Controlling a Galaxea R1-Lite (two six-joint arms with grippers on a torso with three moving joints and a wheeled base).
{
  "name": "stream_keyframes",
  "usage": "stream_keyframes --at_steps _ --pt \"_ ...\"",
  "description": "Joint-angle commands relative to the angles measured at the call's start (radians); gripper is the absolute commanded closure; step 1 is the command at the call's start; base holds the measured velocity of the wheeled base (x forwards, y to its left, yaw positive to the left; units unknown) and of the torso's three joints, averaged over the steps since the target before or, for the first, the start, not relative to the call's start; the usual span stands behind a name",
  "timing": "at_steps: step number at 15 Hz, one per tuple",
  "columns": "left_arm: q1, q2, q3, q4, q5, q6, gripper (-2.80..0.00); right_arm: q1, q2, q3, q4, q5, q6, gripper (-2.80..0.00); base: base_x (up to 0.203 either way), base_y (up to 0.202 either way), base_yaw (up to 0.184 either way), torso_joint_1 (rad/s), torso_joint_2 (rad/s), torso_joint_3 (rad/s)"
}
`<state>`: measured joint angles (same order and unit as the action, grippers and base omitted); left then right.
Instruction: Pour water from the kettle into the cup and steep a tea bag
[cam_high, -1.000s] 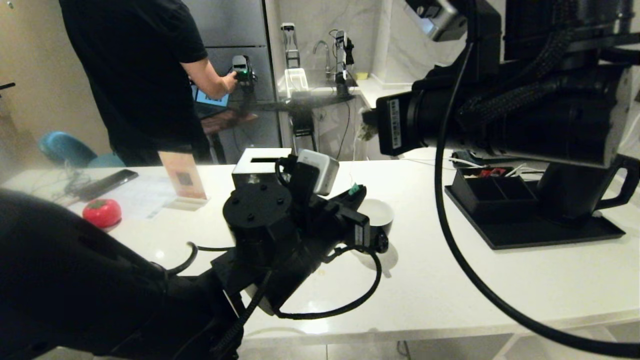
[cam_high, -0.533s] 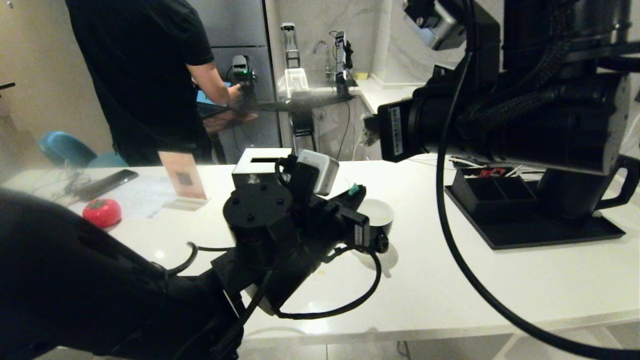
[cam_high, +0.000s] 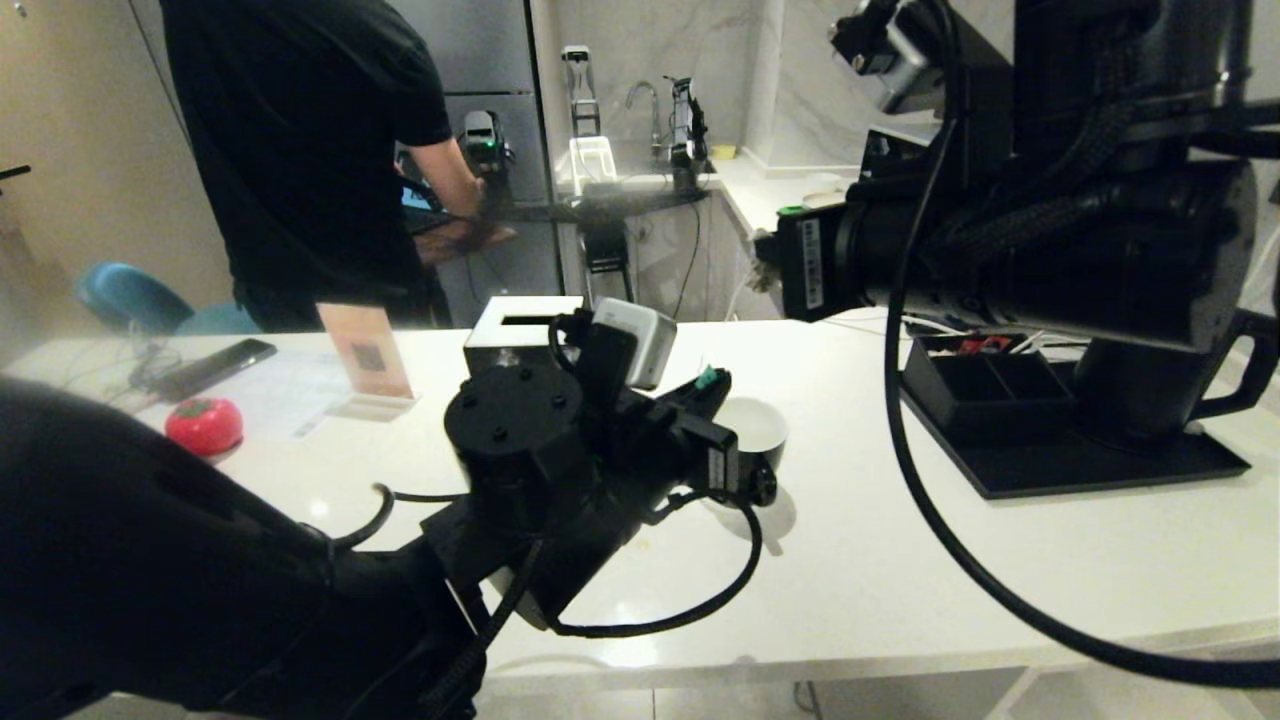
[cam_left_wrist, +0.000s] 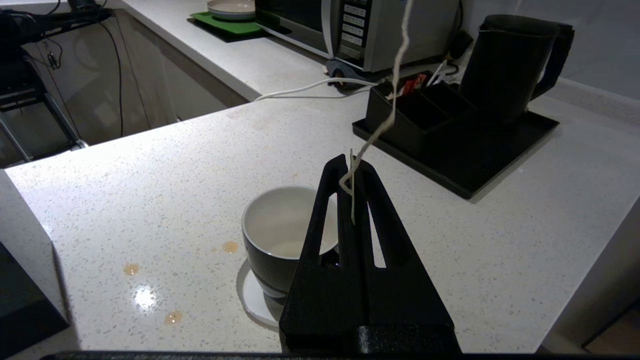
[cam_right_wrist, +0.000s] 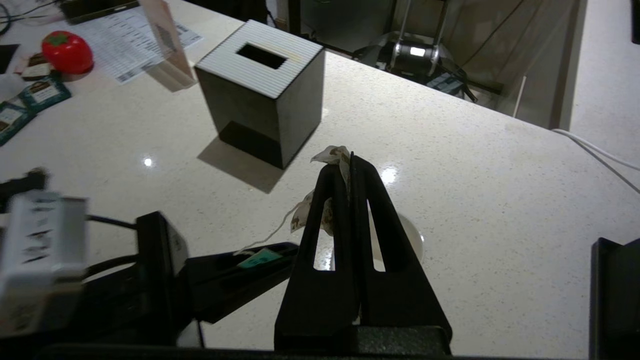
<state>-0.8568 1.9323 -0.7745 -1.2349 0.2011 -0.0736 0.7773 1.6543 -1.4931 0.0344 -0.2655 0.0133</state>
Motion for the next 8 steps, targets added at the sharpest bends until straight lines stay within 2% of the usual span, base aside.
stream_keyframes --at_steps 1,8 --pt "-0.002 -0.004 0.001 -0.008 0.001 0.0 0.0 -0.022 0.013 0.003 -0.007 0.0 0.001 0.0 0.0 0.0 0.0 0.0 0.0 0.0" --pt "-0.001 -0.004 0.0 -0.008 0.003 0.0 0.0 -0.055 0.05 0.055 -0.111 0.002 0.004 0.0 0.0 0.0 0.0 0.0 0.0 0.0"
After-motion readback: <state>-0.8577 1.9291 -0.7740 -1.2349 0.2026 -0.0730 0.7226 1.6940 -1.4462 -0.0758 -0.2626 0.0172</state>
